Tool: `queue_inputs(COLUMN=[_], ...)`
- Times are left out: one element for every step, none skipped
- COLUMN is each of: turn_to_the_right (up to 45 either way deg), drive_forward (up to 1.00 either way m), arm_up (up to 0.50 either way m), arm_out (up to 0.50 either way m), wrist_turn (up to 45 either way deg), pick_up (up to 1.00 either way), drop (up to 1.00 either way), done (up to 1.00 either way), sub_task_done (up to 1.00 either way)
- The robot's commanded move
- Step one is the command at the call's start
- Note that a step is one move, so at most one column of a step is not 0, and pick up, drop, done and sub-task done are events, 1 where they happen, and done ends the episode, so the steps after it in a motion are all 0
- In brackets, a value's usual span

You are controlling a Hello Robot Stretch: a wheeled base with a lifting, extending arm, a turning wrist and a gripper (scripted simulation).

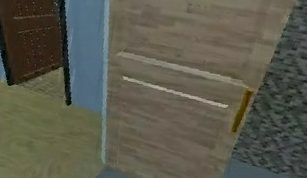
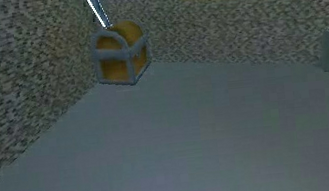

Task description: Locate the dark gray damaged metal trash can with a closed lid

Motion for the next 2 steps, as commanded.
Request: queue_inputs(turn_to_the_right=[15.0,0.0], drive_forward=[0.00,0.30], arm_up=[0.00,0.00], arm_out=[0.00,0.00], wrist_turn=[0.0,0.0], pick_up=[0.00,0.00], drop=[0.00,0.00], done=[0.00,0.00], sub_task_done=[0.00,0.00])
